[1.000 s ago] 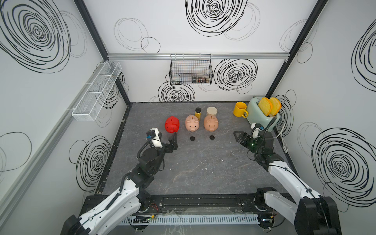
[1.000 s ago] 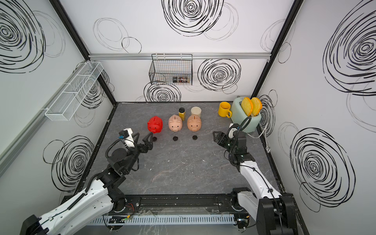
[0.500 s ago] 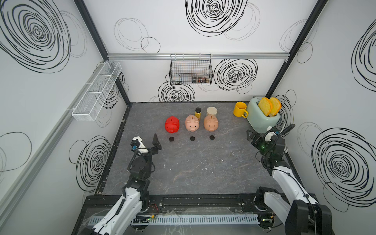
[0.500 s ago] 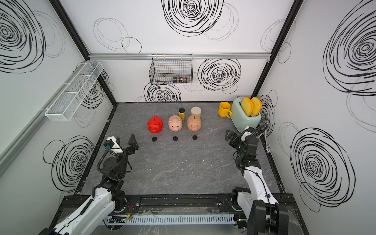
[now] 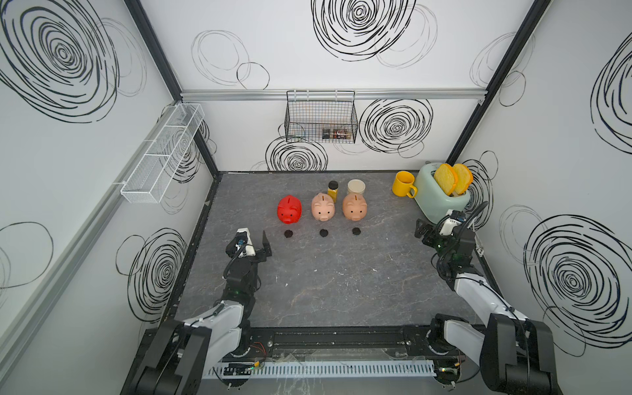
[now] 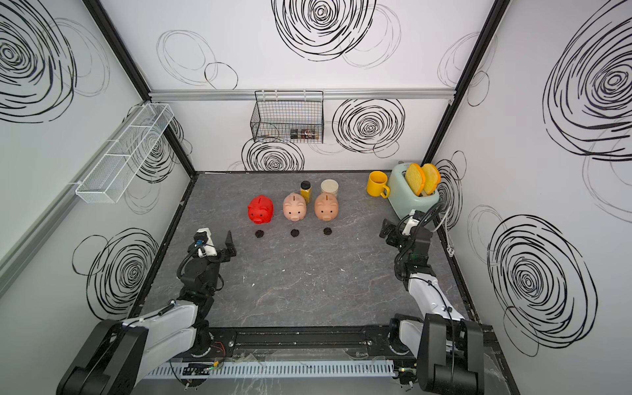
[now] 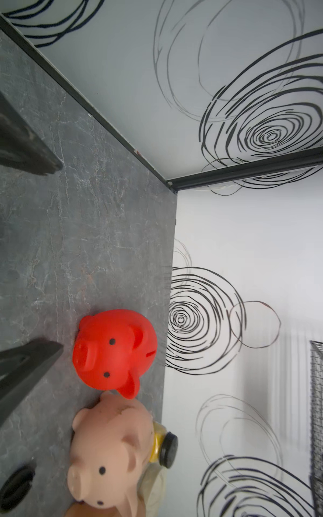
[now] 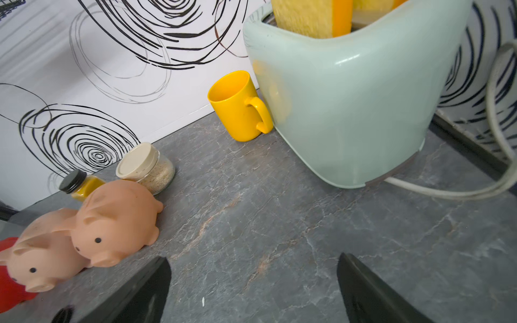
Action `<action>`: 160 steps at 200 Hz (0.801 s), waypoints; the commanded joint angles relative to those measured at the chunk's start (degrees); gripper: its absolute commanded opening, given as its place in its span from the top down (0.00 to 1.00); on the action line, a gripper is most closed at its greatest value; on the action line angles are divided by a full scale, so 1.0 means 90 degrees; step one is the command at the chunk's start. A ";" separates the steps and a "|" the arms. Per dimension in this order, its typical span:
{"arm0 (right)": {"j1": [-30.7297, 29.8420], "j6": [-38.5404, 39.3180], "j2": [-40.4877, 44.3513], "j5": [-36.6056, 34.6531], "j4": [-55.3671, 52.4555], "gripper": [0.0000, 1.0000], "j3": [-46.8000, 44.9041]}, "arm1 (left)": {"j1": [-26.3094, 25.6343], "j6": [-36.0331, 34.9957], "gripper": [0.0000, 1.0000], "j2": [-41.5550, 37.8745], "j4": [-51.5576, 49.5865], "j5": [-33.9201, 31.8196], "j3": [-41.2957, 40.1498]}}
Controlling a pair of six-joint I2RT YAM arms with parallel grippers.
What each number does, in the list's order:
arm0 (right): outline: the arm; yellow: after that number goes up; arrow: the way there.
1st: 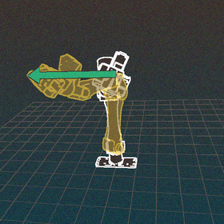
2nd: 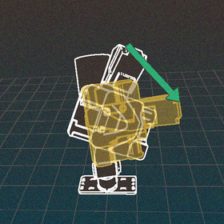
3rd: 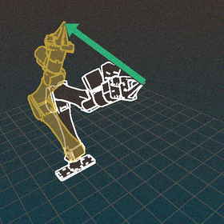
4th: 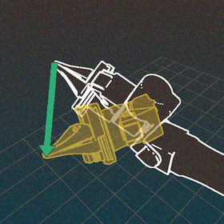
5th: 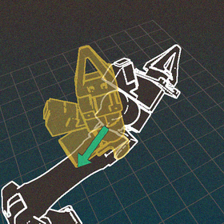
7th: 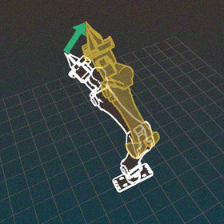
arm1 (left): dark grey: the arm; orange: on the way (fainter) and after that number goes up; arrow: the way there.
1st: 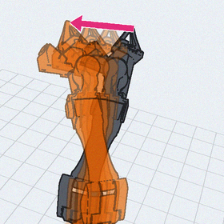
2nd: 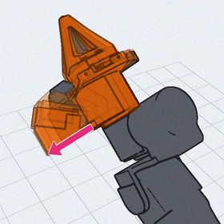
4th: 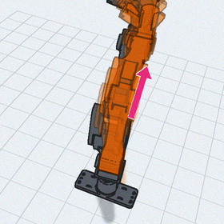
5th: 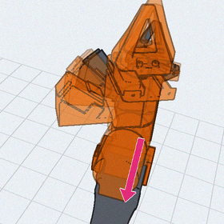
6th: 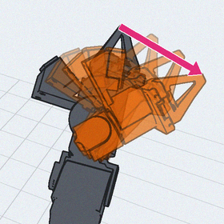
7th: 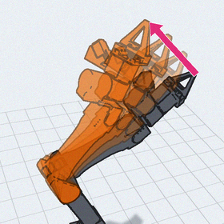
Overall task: Open piggy banks
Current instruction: Reset both arms
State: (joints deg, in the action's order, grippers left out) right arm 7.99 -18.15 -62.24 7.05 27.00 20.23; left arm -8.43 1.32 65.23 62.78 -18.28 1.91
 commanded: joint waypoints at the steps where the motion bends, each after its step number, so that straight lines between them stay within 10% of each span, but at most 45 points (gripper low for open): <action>1: -0.0025 0.0763 -0.0228 -0.0200 0.1212 0.02 -0.0489 | 0.0138 -0.0278 0.04 0.0472 0.1156 0.0282 0.0288; 81: -0.0270 0.1301 -0.1641 0.0013 0.2976 0.03 -0.0477 | 0.0590 0.0090 0.04 0.2337 0.2536 0.0916 0.0660; 160: -0.0660 0.1842 -0.2533 -0.0024 0.3909 0.03 -0.0510 | 0.0230 -0.0116 0.04 0.2276 0.2123 0.0185 0.0823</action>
State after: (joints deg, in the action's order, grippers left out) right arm 2.90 -3.57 -85.36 8.38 59.16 14.57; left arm -5.08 1.91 85.45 76.12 -13.13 9.56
